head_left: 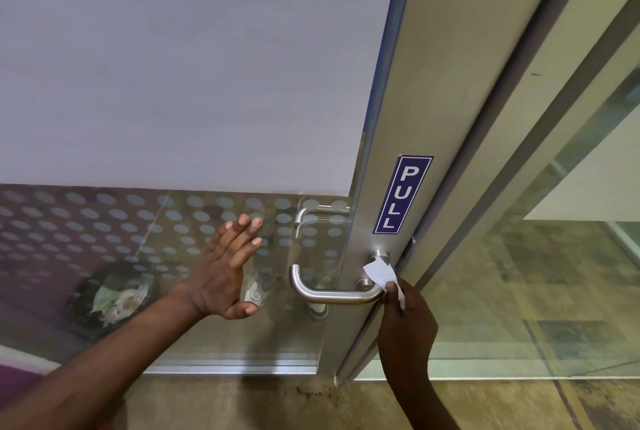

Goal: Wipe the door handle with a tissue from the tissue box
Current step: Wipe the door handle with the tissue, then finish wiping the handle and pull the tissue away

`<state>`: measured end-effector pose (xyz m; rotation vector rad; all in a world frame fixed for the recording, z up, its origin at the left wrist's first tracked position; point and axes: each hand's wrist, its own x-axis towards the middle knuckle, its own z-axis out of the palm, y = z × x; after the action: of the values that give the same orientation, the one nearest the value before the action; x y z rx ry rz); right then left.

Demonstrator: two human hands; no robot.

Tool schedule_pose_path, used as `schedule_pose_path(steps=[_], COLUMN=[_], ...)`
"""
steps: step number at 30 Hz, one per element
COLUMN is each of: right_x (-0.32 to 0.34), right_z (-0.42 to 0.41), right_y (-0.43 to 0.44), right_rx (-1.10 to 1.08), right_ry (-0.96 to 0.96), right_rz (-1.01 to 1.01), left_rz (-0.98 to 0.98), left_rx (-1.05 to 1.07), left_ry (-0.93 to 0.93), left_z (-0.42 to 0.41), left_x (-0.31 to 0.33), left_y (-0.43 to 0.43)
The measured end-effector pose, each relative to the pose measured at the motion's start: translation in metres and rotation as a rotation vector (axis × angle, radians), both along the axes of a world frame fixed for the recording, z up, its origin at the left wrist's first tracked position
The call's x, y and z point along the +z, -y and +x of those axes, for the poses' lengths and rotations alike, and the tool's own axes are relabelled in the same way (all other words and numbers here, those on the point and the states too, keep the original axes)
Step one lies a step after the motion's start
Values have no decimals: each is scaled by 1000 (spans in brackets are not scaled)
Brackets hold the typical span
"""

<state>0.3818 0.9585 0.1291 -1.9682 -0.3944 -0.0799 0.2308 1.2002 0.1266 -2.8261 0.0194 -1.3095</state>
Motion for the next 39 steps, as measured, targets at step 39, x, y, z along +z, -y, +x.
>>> schedule_pose_path(steps=[39], right_x=[-35], right_z=[-339], right_y=[-231], right_rx=[942], right_ry=[-820], right_rz=[-57], left_rz=[-596], left_rx=[711], left_ry=[-218], left_z=[-353], left_x=[-58], left_y=[-86])
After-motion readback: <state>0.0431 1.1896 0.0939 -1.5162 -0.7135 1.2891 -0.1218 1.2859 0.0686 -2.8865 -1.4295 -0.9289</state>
